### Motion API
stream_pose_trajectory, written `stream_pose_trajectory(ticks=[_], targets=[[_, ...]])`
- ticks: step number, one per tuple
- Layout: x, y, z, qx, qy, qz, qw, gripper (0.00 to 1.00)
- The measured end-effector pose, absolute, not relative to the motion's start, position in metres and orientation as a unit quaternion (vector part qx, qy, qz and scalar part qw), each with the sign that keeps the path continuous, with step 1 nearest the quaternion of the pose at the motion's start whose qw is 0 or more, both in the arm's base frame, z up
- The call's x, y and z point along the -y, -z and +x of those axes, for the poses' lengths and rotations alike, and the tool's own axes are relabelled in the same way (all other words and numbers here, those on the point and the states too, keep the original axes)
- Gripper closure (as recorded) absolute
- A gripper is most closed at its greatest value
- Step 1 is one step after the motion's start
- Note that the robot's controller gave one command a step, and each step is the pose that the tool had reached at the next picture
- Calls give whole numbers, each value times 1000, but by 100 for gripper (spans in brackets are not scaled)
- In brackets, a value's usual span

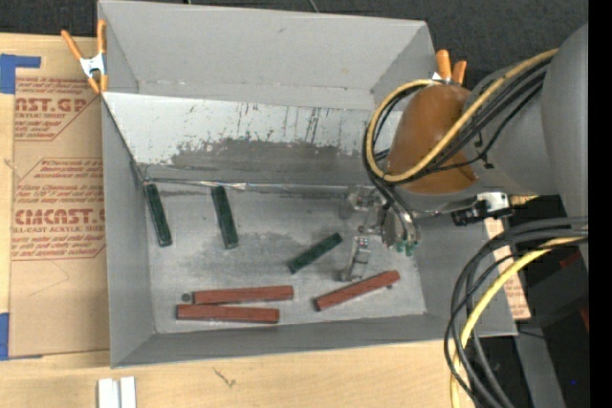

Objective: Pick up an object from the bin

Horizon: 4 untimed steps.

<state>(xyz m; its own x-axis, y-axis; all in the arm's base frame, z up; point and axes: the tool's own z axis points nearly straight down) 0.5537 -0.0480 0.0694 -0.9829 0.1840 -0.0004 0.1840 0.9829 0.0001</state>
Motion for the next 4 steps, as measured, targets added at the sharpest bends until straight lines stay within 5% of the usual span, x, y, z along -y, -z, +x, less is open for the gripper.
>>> stream_pose_trajectory(ticks=[1,2,3,4], targets=[[-15,-70,502,-1000,-1,-15,0,100],[-15,-70,502,-1000,-1,-15,0,100],[-27,-177,523,-1000,0,-30,1,100],[-27,-177,523,-1000,0,-30,1,100]])
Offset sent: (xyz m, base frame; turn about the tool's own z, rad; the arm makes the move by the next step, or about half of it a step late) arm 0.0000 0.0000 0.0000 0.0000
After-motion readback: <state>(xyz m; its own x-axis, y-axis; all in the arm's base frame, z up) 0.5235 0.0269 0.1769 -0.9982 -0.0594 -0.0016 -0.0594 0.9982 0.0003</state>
